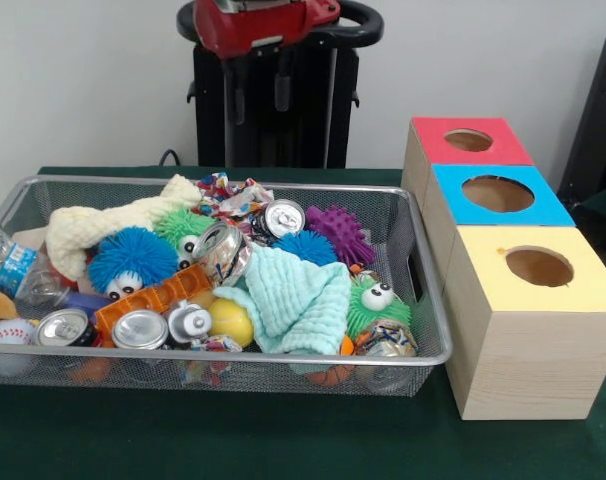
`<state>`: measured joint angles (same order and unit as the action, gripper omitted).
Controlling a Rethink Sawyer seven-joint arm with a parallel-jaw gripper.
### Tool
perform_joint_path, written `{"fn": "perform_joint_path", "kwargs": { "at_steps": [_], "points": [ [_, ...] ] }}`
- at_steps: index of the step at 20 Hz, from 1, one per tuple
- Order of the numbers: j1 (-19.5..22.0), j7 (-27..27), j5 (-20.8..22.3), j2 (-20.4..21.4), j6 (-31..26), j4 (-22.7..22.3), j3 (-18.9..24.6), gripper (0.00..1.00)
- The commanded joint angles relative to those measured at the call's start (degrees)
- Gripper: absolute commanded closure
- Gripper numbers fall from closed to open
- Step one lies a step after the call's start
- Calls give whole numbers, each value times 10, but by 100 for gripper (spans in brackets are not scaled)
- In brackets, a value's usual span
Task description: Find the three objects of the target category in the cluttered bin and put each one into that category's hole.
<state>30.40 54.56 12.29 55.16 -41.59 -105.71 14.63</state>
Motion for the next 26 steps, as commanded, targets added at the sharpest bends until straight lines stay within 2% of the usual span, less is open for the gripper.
{"fn": "perform_joint_path", "kwargs": {
  "at_steps": [1,3,5,9,14,19,22,26],
  "points": [
    [9,-87,70,-41,33,-44,81,0],
    [20,-93,86,-47,35,-43,91,0],
    [51,-114,83,-38,41,-62,115,0],
    [129,-169,58,-3,16,-93,181,0],
    [173,-178,129,-73,13,-47,203,0],
    [225,-214,162,-90,-23,-33,250,0],
    [241,-259,208,-113,-58,-10,267,0],
    [258,-308,238,-137,-94,10,297,0]
  ]
}}
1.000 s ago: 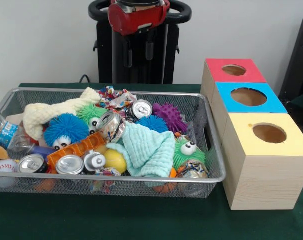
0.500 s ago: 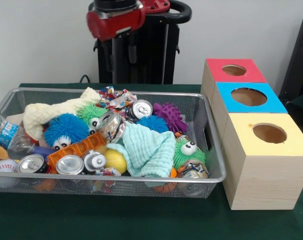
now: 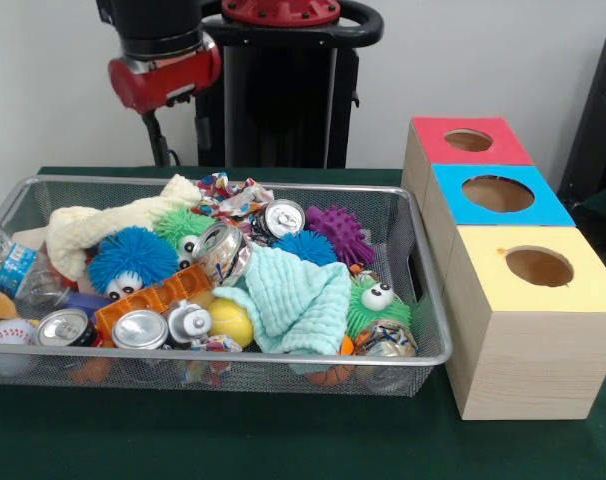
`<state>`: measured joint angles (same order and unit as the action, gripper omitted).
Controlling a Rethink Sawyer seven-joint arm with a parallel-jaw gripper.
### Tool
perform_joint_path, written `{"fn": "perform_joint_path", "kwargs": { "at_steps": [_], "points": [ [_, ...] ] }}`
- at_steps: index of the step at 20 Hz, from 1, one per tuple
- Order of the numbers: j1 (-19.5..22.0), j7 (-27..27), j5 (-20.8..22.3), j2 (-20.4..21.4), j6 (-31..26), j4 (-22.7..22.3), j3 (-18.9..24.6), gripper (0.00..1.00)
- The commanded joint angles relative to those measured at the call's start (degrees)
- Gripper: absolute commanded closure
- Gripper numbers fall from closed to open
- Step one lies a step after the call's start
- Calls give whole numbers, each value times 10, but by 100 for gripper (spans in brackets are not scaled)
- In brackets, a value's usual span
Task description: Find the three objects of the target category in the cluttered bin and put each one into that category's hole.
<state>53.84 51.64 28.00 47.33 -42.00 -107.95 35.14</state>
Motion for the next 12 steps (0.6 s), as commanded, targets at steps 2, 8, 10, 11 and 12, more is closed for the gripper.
{"fn": "perform_joint_path", "kwargs": {
  "at_steps": [2,8,10,11,12],
  "points": [
    [32,-298,89,-56,-103,32,103,0],
    [48,-338,106,-49,-130,36,119,0],
    [50,-358,108,-43,-146,35,123,0],
    [51,-369,107,-41,-157,38,126,0],
    [54,-379,107,-34,-163,35,129,0]
  ]
}}
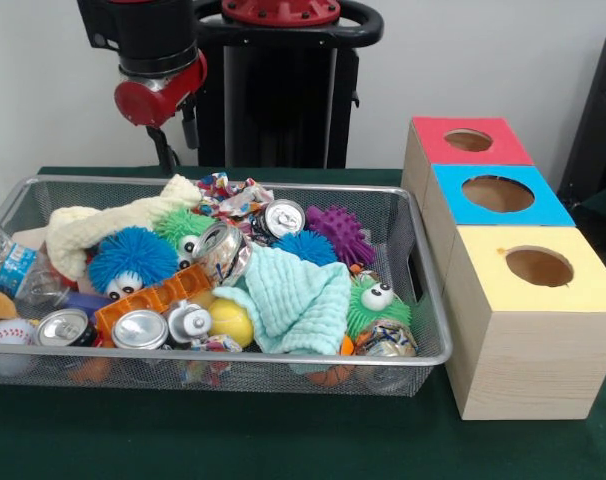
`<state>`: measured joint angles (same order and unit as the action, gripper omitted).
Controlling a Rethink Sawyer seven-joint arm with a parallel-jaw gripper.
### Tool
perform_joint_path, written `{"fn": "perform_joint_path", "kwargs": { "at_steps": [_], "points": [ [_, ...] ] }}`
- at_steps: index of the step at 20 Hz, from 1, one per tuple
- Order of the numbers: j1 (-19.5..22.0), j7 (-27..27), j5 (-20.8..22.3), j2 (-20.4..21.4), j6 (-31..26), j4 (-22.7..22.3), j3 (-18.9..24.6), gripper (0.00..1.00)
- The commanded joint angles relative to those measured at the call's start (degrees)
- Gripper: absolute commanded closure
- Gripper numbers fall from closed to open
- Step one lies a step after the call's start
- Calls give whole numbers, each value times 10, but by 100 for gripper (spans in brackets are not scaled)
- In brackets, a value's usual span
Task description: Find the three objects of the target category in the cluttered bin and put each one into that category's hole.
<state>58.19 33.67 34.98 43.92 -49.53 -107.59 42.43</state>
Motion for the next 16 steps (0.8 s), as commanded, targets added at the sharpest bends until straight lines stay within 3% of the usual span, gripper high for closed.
{"fn": "perform_joint_path", "kwargs": {
  "at_steps": [1,6,10,16],
  "points": [
    [14,-212,37,5,-95,31,59,0],
    [34,-266,50,24,-104,24,73,0],
    [43,-273,50,27,-102,17,83,0],
    [58,-310,74,2,-89,33,86,0]
  ]
}}
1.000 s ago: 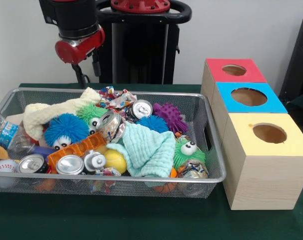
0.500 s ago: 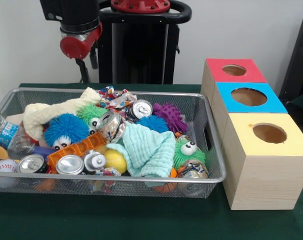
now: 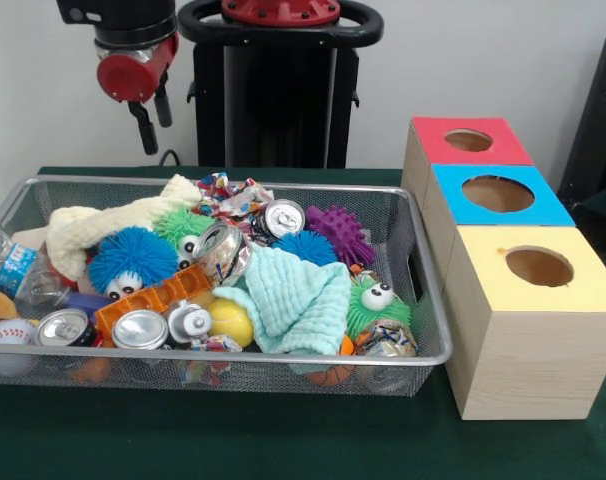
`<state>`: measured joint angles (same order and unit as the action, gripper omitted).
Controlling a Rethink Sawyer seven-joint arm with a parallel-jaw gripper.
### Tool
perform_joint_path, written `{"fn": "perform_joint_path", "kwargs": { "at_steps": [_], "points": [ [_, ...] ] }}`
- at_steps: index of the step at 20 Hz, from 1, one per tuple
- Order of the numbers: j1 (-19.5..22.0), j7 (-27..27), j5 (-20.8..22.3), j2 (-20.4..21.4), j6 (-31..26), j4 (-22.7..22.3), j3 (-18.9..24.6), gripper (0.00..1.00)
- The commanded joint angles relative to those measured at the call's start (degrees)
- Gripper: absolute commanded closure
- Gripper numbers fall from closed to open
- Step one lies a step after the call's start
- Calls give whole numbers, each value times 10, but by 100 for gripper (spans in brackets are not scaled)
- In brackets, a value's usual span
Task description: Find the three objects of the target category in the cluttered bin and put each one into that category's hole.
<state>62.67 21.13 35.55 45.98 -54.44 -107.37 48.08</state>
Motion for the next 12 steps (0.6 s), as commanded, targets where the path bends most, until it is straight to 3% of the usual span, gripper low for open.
{"fn": "perform_joint_path", "kwargs": {
  "at_steps": [1,7,12],
  "points": [
    [14,-186,71,-22,-37,35,29,0],
    [15,-182,120,-38,16,55,17,0],
    [19,-191,157,-21,28,54,22,0]
  ]
}}
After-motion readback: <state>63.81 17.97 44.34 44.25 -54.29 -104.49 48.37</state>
